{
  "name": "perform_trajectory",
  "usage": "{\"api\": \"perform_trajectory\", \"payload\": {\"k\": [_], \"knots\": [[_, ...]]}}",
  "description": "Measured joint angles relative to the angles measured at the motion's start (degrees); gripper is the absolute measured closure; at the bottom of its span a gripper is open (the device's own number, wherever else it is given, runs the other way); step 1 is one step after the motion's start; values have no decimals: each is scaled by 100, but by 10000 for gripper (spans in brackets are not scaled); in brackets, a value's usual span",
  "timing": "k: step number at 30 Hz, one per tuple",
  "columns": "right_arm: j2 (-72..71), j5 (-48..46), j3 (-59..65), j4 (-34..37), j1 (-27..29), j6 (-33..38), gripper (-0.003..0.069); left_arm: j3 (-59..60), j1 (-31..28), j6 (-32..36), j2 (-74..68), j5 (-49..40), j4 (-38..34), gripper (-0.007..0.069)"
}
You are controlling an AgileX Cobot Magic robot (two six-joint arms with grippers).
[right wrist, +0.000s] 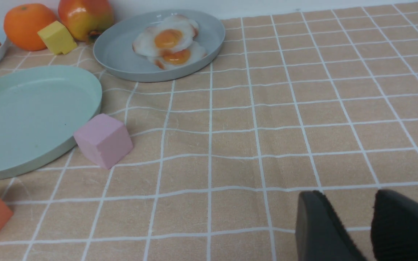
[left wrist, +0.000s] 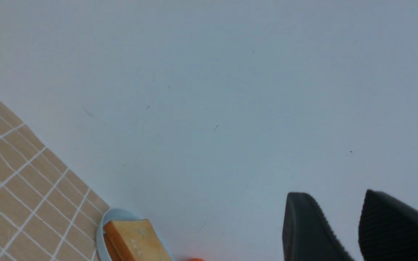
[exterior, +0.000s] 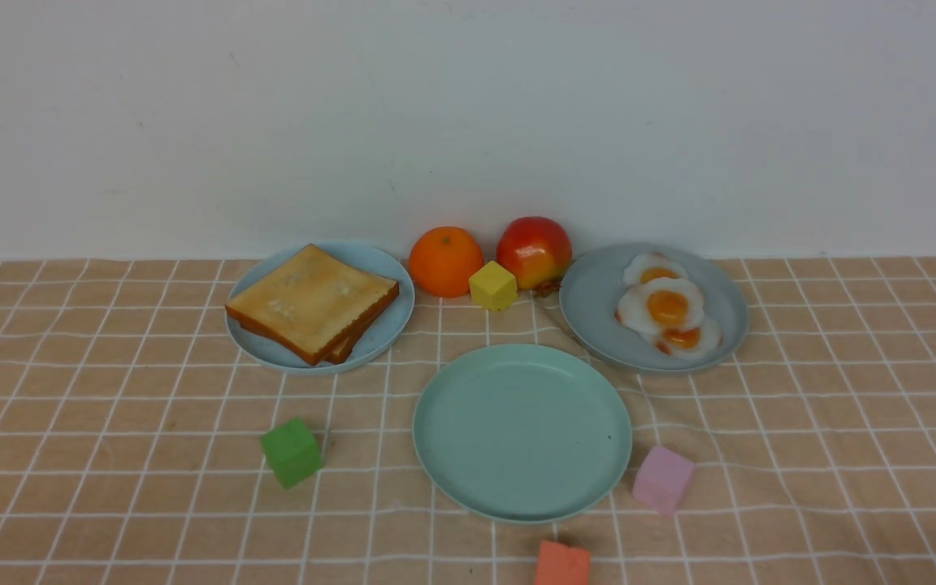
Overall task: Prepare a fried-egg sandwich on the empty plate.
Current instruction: Use the left arm to grab a slice of bread
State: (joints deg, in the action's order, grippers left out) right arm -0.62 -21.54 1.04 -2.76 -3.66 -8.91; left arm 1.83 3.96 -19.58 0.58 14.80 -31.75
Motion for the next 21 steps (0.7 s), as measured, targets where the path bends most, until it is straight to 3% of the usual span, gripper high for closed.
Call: {"api": "perform_trajectory", "payload": {"k": [4,7,9,13,15,17,18,19,21], "knots": [[0,20,0,46,0,-17,419,0,0,-149,-100,-59,310,387],[0,141,12,530,0,-405,419,0,0,-403,-170,-3,477,387],[0,351,38,1148,0,-781,419,0,0,-816,-187,98,523,387],[0,1032,40,1651,0,-1059,419,0,0,-1643,-191,164,972,391],[0,1432,40,1792,0,-1087,421,-103,0,-2108,-260,-78,1856,419],[0,1542,-5,1961,0,-1160,440,-496,0,-2720,-431,-609,3175,475],[0,1516,-5,1976,0,-1168,443,-548,0,-2790,-457,-716,3316,481],[29,1152,-214,2067,-46,-1200,482,-1019,0,-3415,-702,-1100,4473,537],[264,446,-724,2099,-206,-1067,546,-1619,0,-4232,-1138,-1480,5816,606]]}}
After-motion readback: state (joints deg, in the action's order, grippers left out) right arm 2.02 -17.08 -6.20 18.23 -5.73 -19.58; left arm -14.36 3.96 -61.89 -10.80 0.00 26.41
